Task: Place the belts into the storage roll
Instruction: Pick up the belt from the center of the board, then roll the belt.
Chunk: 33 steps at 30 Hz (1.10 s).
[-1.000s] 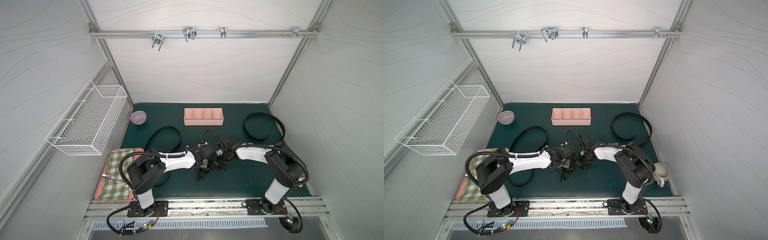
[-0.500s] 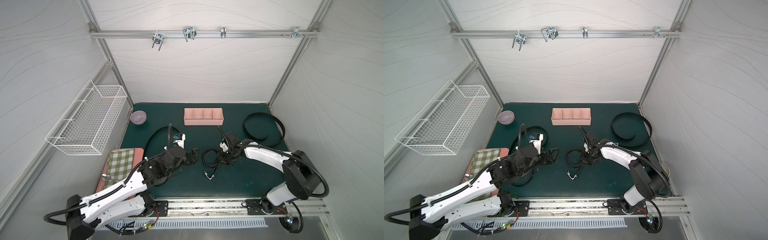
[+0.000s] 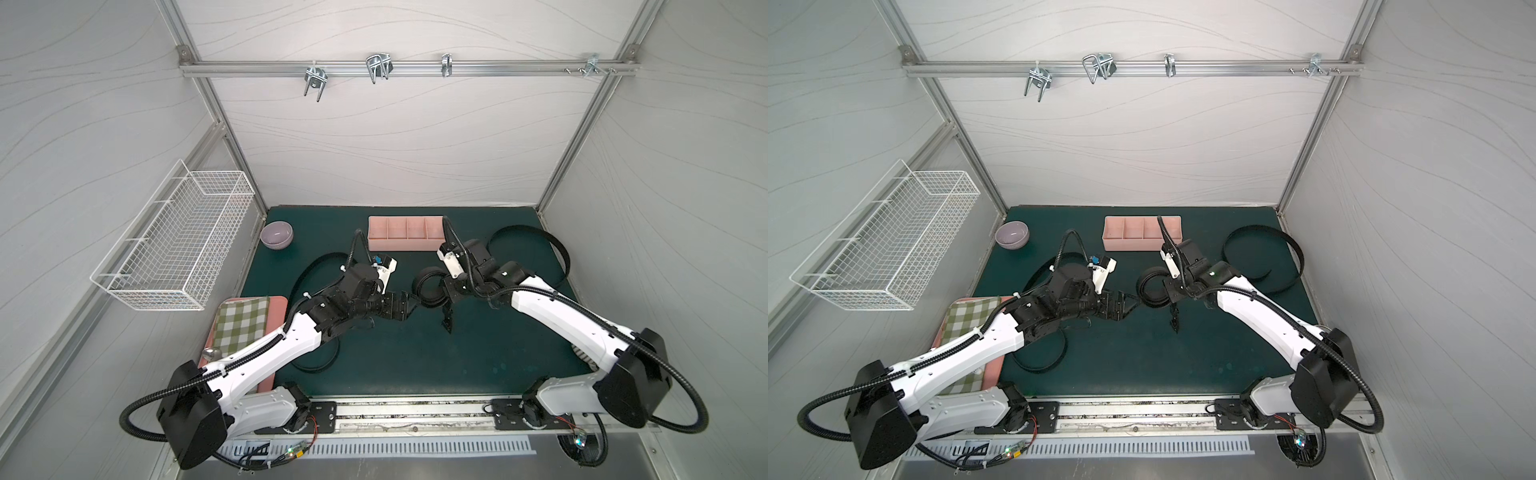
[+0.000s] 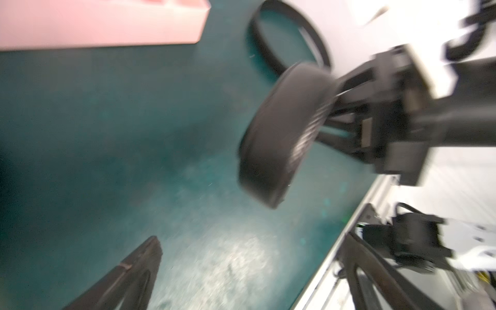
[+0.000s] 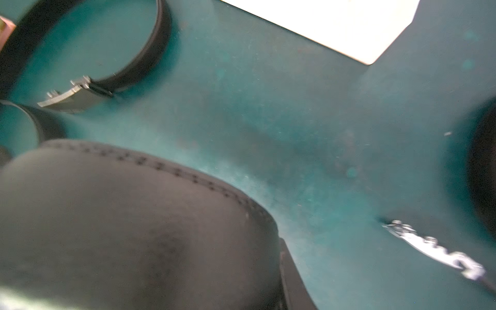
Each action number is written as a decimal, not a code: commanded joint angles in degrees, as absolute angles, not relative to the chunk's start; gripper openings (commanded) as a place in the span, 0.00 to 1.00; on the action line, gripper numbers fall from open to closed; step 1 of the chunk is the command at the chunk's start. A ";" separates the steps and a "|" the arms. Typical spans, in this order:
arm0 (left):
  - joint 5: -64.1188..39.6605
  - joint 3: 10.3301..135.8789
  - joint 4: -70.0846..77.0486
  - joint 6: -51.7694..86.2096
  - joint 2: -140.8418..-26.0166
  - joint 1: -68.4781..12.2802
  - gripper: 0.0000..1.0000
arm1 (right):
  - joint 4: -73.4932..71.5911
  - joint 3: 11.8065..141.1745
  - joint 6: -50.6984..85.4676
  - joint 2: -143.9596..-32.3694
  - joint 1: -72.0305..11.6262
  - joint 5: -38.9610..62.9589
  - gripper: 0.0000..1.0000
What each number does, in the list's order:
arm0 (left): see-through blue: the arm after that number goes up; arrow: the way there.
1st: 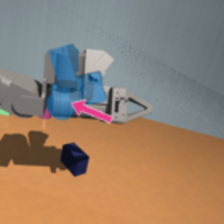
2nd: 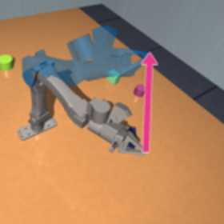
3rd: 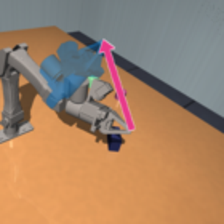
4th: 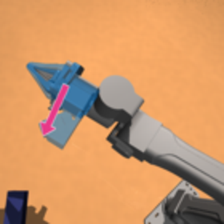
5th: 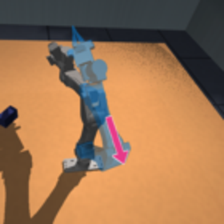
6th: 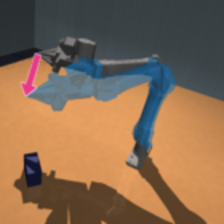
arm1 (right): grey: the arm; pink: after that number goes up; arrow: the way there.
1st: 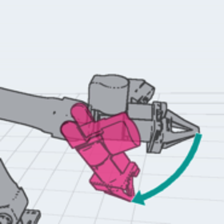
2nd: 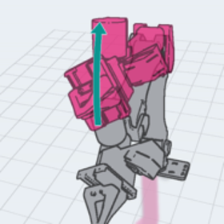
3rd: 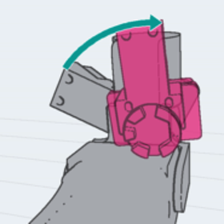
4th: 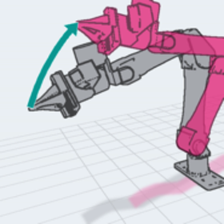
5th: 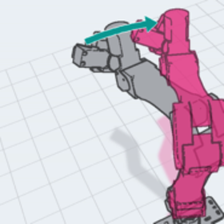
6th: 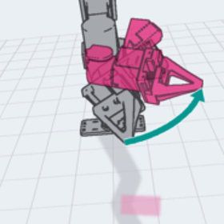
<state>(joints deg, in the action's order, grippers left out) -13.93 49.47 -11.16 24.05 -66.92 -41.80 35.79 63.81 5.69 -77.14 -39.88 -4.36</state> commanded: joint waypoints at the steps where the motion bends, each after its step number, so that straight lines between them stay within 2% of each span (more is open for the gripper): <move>1: -23.51 53.59 -5.16 20.51 -69.67 -41.30 0.99 | 37.33 63.37 0.03 -72.98 -40.16 -5.34 0.02; 6: -27.64 57.61 -5.87 19.42 -74.86 -41.28 0.99 | 36.32 60.70 -1.05 -68.84 -40.20 -4.70 0.01; 17: -27.48 65.92 -11.18 16.21 -82.36 -41.72 0.98 | 37.92 60.30 -0.90 -66.32 -40.43 -1.64 0.01; 27: -22.22 71.65 -18.90 10.64 -87.21 -45.54 0.80 | 38.06 59.33 0.11 -65.30 -40.75 -0.68 0.01; 33: -20.84 73.55 -20.83 9.62 -89.07 -46.69 0.63 | 38.22 59.33 0.20 -65.18 -40.70 -0.13 0.01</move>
